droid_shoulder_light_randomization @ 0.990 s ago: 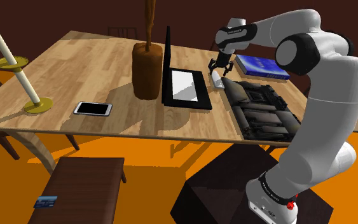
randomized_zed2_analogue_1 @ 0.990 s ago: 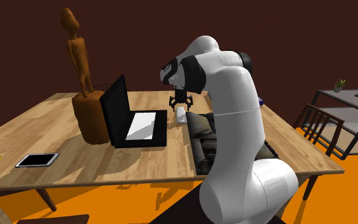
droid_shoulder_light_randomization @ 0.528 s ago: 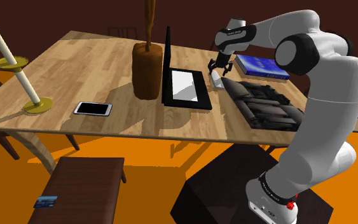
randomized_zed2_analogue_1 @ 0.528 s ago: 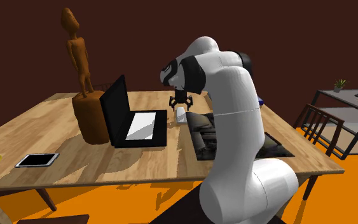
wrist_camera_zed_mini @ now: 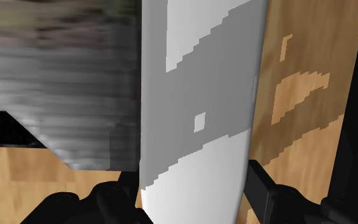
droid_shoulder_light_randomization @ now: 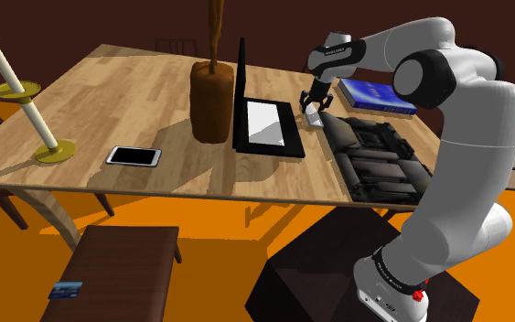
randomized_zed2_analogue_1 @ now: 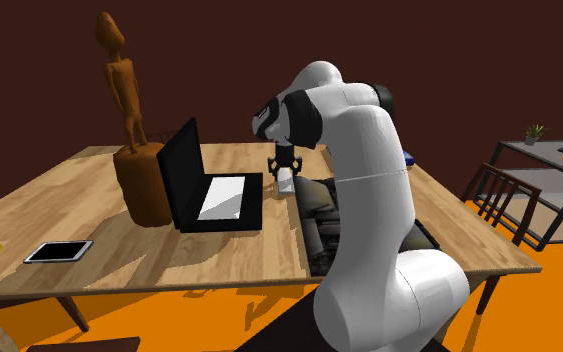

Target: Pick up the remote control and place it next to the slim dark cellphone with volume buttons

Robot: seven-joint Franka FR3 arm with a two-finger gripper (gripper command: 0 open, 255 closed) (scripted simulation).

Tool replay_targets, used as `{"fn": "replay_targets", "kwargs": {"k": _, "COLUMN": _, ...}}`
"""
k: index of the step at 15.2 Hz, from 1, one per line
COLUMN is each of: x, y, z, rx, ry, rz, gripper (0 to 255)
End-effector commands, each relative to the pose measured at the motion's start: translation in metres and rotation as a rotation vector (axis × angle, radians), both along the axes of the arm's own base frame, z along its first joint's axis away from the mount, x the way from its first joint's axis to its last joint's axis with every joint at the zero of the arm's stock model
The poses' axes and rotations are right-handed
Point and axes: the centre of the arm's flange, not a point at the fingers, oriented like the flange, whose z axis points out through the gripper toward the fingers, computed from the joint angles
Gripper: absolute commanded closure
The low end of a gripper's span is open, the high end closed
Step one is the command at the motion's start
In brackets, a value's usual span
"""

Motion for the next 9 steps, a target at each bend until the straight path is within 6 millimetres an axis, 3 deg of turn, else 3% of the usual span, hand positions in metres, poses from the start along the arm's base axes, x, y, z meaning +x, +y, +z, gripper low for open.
{"fn": "replay_targets", "kwargs": {"k": 1, "x": -0.001, "y": 0.0, "z": -0.002, "rx": 0.002, "ry": 0.004, "rz": 0.0, "gripper": 255}}
{"fn": "replay_targets", "kwargs": {"k": 6, "x": 0.0, "y": 0.001, "z": -0.002, "rx": 0.002, "ry": 0.004, "rz": 0.0, "gripper": 255}}
{"fn": "replay_targets", "kwargs": {"k": 9, "x": -0.001, "y": 0.001, "z": 0.014, "rx": 0.002, "ry": 0.004, "rz": 0.0, "gripper": 255}}
